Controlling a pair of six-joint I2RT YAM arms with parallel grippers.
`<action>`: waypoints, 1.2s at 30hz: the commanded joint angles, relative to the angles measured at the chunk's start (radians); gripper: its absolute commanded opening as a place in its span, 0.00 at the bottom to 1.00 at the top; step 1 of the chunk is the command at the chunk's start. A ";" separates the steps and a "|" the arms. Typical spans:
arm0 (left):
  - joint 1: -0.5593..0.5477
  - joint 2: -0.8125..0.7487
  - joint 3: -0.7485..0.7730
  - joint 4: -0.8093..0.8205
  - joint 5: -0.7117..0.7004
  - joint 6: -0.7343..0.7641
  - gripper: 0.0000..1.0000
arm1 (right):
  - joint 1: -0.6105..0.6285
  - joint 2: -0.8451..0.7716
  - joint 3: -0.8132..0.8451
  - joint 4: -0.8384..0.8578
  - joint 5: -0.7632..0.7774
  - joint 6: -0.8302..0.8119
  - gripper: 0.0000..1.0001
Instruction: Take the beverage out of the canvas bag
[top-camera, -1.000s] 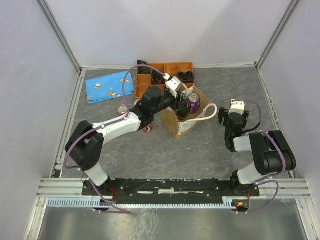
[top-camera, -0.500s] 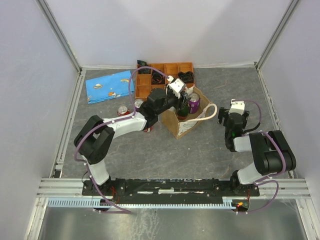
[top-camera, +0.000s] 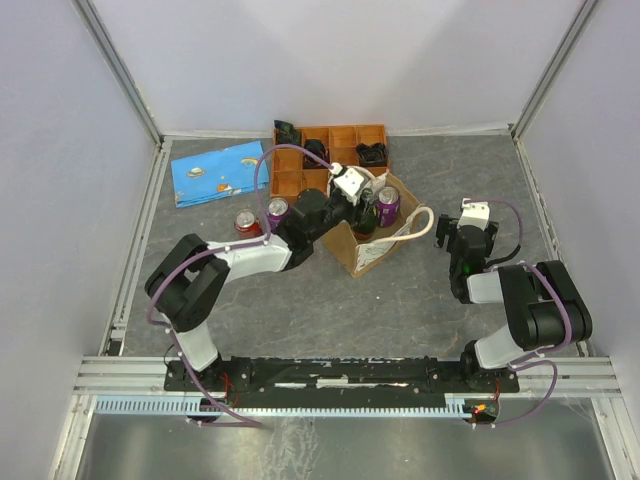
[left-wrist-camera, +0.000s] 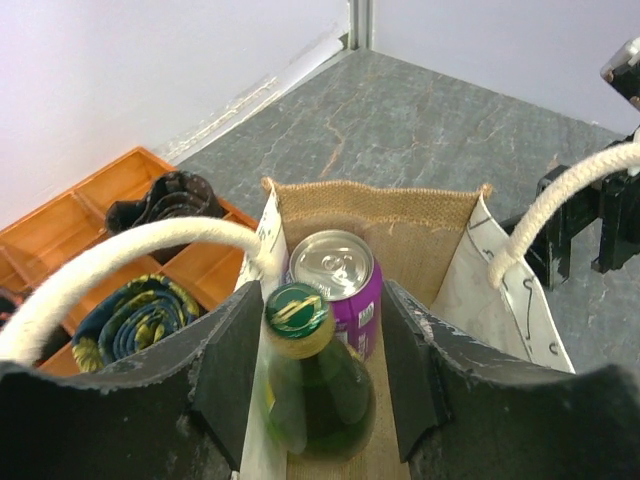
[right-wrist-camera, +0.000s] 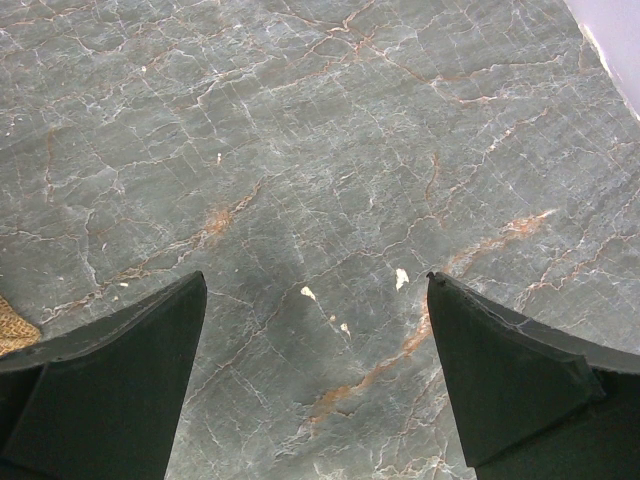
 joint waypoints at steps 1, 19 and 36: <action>-0.026 -0.098 -0.066 0.091 -0.104 0.086 0.59 | -0.003 -0.009 0.026 0.032 -0.006 0.006 0.99; -0.039 -0.041 -0.011 0.105 -0.146 0.140 0.67 | -0.003 -0.008 0.026 0.033 -0.005 0.006 0.99; -0.039 0.086 0.062 0.113 -0.185 0.138 0.68 | -0.002 -0.009 0.026 0.032 -0.006 0.006 0.99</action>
